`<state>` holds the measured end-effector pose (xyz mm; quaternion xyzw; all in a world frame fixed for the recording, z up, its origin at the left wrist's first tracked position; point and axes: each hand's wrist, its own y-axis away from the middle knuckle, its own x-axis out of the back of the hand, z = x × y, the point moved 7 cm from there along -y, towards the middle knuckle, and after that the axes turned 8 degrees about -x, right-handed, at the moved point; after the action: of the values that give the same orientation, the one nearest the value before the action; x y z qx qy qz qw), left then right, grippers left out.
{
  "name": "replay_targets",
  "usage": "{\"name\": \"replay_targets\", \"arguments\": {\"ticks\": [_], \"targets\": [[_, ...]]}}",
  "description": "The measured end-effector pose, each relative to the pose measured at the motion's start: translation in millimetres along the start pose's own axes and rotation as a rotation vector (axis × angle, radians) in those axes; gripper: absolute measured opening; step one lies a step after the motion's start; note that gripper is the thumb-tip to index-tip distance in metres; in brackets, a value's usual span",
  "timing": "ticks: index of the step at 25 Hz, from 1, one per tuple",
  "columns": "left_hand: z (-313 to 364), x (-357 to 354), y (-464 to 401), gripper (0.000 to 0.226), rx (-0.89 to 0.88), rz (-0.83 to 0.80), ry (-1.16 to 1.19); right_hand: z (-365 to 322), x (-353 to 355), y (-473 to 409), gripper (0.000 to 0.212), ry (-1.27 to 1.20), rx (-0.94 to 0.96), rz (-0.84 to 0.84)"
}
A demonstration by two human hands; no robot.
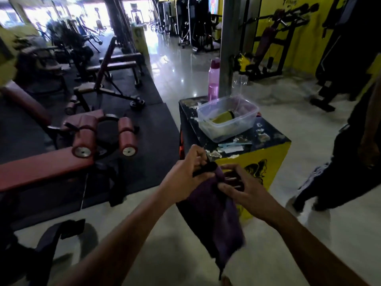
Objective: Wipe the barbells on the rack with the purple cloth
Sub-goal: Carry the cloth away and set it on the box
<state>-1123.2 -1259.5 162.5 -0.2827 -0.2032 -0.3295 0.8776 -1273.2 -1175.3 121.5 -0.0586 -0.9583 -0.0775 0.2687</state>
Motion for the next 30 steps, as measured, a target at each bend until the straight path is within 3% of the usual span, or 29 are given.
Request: {"name": "replay_targets", "arguments": {"ticks": [4, 8, 12, 18, 21, 24, 27, 29, 30], "targets": [[-14, 35, -98, 0.03, -0.047, -0.06, -0.011, -57, 44, -94, 0.052, -0.012, 0.261, -0.022], [-62, 91, -136, 0.022, 0.012, -0.196, -0.175, -87, 71, -161, 0.027, 0.135, 0.415, 0.019], [-92, 135, -168, 0.019, -0.005, -0.159, -0.316, -116, 84, -214, 0.012, 0.255, 0.419, 0.065], [-103, 174, -206, 0.019, -0.072, -0.099, -0.342, -153, 119, -249, 0.022, 0.458, 0.388, 0.222], [-104, 188, -226, 0.023, -0.041, -0.02, -0.304, -166, 134, -262, 0.023, 0.396, 0.4, 0.237], [-87, 208, -248, 0.025, -0.065, 0.096, -0.159, -180, 155, -266, 0.034, 0.204, 0.392, 0.285], [-64, 221, -265, 0.026, -0.145, 0.291, 0.317, -194, 176, -264, 0.023, -0.152, 0.369, 0.319], [-71, 200, -270, 0.04, -0.098, 0.224, 0.567, -212, 186, -267, 0.012, -0.267, 0.362, 0.345], [-81, 178, -270, 0.046, -0.038, 0.123, 0.572, -223, 190, -269, 0.009, -0.284, 0.37, 0.368]]}}
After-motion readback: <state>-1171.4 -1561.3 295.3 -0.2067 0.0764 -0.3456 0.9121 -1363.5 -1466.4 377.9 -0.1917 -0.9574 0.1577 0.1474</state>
